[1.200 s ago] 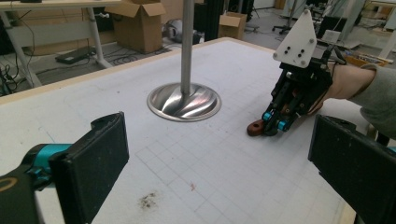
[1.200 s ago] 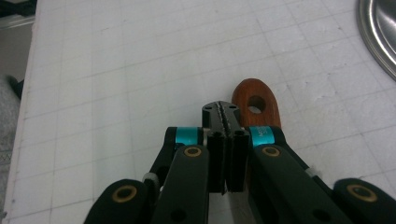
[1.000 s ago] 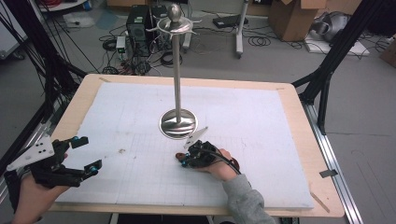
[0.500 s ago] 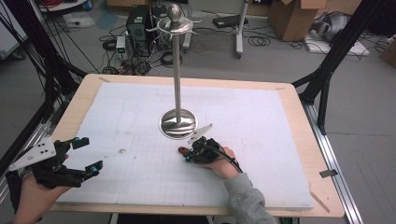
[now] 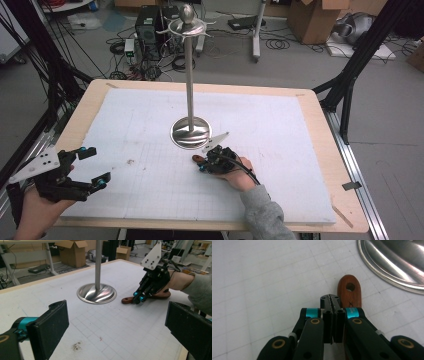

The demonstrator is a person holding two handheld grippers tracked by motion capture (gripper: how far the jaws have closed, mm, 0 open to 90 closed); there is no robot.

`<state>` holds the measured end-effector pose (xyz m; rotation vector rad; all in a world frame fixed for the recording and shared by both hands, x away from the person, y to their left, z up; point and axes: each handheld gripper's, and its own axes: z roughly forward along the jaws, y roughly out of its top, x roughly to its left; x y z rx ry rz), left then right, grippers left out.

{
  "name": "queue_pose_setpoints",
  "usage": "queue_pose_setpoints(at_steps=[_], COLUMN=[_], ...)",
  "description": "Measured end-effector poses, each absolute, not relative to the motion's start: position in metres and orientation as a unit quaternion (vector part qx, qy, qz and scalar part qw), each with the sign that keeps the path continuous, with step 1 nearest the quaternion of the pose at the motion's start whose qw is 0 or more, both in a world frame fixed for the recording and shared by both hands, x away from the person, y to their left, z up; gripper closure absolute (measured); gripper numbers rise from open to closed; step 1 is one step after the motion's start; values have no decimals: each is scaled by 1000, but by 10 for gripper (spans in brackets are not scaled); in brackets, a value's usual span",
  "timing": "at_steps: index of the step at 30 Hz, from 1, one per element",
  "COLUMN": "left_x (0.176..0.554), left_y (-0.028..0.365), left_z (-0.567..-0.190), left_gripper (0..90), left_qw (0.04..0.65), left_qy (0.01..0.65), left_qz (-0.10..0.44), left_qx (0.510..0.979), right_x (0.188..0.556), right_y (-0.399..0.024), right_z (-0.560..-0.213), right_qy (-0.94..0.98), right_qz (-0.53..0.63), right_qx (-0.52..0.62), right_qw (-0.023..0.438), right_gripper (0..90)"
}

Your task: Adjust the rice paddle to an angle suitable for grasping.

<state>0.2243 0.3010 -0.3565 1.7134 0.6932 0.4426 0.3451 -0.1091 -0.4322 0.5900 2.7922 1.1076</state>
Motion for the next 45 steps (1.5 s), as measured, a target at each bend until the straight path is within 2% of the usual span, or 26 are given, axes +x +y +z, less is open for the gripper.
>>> queue_pose_setpoints(at_steps=[4, 10, 14, 19, 24, 31, 45], left_x=[225, 228, 231, 236, 240, 240, 239], left_y=[301, 298, 294, 289, 284, 285, 285], left_z=[-356, -356, -357, -357, -359, -359, -361], left_gripper=[55, 55, 55, 55, 55, 55, 55], left_qw=[582, 582, 581, 582, 578, 578, 575], left_qy=[297, 293, 288, 285, 282, 283, 285], left_qz=[189, 186, 183, 174, 167, 170, 170], left_qx=[733, 736, 739, 741, 748, 746, 748], right_x=[343, 341, 339, 337, 338, 345, 346], right_y=[-111, -118, -124, -130, -140, -154, -161], right_z=[-429, -421, -417, -413, -413, -412, -411], right_qy=[908, 899, 896, 892, 891, 886, 896], right_qz=[371, 384, 388, 389, 376, 364, 331], right_qx=[193, 206, 213, 229, 254, 287, 295], right_qw=[38, 39, 32, 30, 19, 0, -9], right_gripper=[882, 745, 690, 527, 407, 162, 161])
